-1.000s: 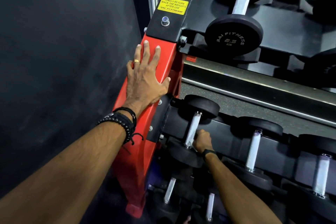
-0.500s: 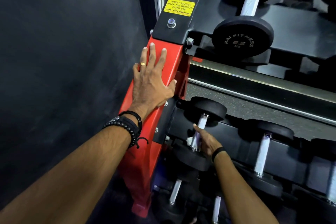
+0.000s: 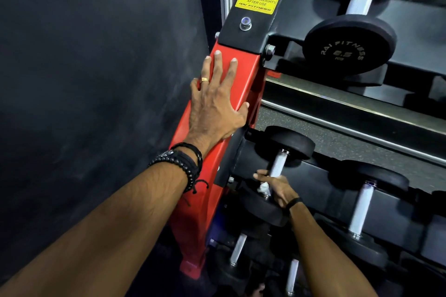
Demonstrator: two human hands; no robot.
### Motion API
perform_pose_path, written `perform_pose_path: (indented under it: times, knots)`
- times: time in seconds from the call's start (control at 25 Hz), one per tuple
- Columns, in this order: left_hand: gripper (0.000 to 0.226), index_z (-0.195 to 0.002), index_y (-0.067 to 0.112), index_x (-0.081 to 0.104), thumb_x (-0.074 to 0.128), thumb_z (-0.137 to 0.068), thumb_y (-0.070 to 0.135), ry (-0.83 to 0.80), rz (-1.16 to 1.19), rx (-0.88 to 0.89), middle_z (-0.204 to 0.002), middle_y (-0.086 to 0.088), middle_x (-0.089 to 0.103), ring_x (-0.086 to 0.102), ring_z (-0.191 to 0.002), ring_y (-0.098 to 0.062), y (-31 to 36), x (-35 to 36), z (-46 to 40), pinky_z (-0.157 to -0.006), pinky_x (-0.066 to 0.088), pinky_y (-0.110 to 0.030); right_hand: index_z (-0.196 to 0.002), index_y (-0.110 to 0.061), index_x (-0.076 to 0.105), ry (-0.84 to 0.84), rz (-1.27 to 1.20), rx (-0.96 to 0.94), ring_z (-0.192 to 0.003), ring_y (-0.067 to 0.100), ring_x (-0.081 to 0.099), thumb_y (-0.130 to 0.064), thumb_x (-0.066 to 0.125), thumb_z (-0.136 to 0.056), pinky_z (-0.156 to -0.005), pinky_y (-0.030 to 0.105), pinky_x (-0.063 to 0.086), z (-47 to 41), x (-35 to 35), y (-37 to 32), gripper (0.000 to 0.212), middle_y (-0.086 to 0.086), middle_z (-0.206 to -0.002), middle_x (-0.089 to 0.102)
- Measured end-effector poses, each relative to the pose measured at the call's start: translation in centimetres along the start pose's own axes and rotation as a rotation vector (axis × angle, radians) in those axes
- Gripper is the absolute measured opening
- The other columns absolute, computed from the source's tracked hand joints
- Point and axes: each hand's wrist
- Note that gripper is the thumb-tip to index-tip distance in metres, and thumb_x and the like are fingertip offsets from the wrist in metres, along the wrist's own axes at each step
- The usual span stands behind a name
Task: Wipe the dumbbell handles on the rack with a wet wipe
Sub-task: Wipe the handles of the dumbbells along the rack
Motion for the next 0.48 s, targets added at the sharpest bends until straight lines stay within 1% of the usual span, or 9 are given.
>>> perform_pose_path:
  times: [0.08, 0.12, 0.16, 0.2, 0.24, 0.28, 0.36, 0.4, 0.48]
  knots:
    - [0.095, -0.154, 0.022, 0.023, 0.061, -0.073, 0.051, 0.004, -0.003, 0.002, -0.164, -0.009, 0.011, 0.009, -0.151, -0.027, 0.0, 0.0, 0.0, -0.112, 0.029, -0.052, -0.107, 0.007, 0.061, 0.034, 0.091, -0.046, -0.055, 0.016, 0.064, 0.014, 0.077, -0.066, -0.054, 0.026, 0.056, 0.3, -0.4, 0.4, 0.044, 0.011, -0.073, 0.069]
    - [0.095, -0.154, 0.022, 0.023, 0.061, -0.072, 0.051, 0.006, -0.002, 0.004, -0.164, -0.009, 0.011, 0.009, -0.151, -0.027, 0.0, 0.1, 0.0, -0.112, 0.029, -0.052, -0.102, 0.004, 0.061, 0.048, 0.172, -0.083, -0.057, 0.016, 0.064, 0.013, 0.078, -0.066, -0.054, 0.024, 0.055, 0.4, -0.8, 0.5, 0.042, 0.012, -0.076, 0.068]
    - [0.095, -0.154, 0.022, 0.023, 0.061, -0.072, 0.051, 0.009, 0.001, 0.004, -0.164, -0.009, 0.011, 0.009, -0.151, -0.028, 0.0, 0.1, 0.0, -0.112, 0.029, -0.052, -0.097, 0.000, 0.062, 0.076, 0.306, -0.127, -0.062, 0.016, 0.063, 0.005, 0.083, -0.064, -0.055, 0.021, 0.052, 0.8, -1.4, 0.6, 0.039, 0.011, -0.080, 0.068]
    - [0.095, -0.155, 0.022, 0.023, 0.061, -0.072, 0.051, 0.010, 0.002, 0.005, -0.164, -0.009, 0.010, 0.009, -0.151, -0.028, 0.0, 0.1, 0.0, -0.112, 0.029, -0.053, -0.092, -0.004, 0.064, 0.109, 0.450, -0.173, -0.066, 0.014, 0.062, -0.007, 0.089, -0.062, -0.056, 0.016, 0.048, 1.4, -1.9, 0.7, 0.039, 0.007, -0.081, 0.068]
    - [0.095, -0.155, 0.022, 0.022, 0.061, -0.072, 0.051, 0.008, 0.000, 0.006, -0.164, -0.009, 0.010, 0.009, -0.151, -0.028, -0.1, 0.1, 0.0, -0.112, 0.029, -0.053, -0.090, -0.007, 0.064, 0.164, 0.556, -0.217, -0.067, 0.012, 0.061, -0.018, 0.092, -0.059, -0.055, 0.011, 0.044, 2.0, -2.5, 1.0, 0.043, 0.004, -0.079, 0.068]
    - [0.095, -0.155, 0.022, 0.022, 0.061, -0.072, 0.051, 0.008, -0.002, 0.007, -0.164, -0.009, 0.010, 0.009, -0.151, -0.028, -0.1, 0.1, 0.0, -0.112, 0.029, -0.053, -0.087, -0.009, 0.063, 0.242, 0.604, -0.255, -0.064, 0.010, 0.058, -0.023, 0.093, -0.057, -0.053, 0.008, 0.041, 2.9, -2.9, 1.3, 0.045, 0.001, -0.075, 0.066]
    - [0.095, -0.155, 0.022, 0.022, 0.061, -0.072, 0.051, 0.010, -0.004, 0.009, -0.164, -0.009, 0.010, 0.009, -0.151, -0.028, -0.1, 0.1, 0.0, -0.112, 0.029, -0.053, -0.076, -0.010, 0.056, 0.360, 0.604, -0.363, -0.054, 0.007, 0.049, -0.019, 0.091, -0.060, -0.050, 0.009, 0.039, 4.3, -2.8, 1.8, 0.040, -0.001, -0.065, 0.058]
    - [0.095, -0.155, 0.022, 0.022, 0.061, -0.072, 0.051, 0.008, -0.005, 0.009, -0.164, -0.009, 0.010, 0.009, -0.151, -0.028, 0.0, 0.2, 0.0, -0.112, 0.029, -0.053, -0.069, -0.011, 0.052, 0.387, 0.594, -0.437, -0.049, 0.006, 0.044, -0.016, 0.089, -0.063, -0.048, 0.011, 0.038, 4.7, -2.4, 1.9, 0.038, 0.000, -0.059, 0.055]
    - [0.096, -0.155, 0.022, 0.023, 0.061, -0.072, 0.052, 0.012, -0.009, 0.004, -0.164, -0.009, 0.010, 0.009, -0.150, -0.027, -0.1, 0.2, -0.1, -0.112, 0.029, -0.053, -0.061, -0.013, 0.049, 0.457, 0.576, -0.579, -0.046, 0.007, 0.042, -0.011, 0.083, -0.070, -0.049, 0.015, 0.038, 4.8, -1.7, 1.1, 0.036, 0.001, -0.055, 0.054]
Point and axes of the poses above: each hand's wrist, its own z-axis away from the middle knuckle, its own x-axis out of the palm, y = z × x
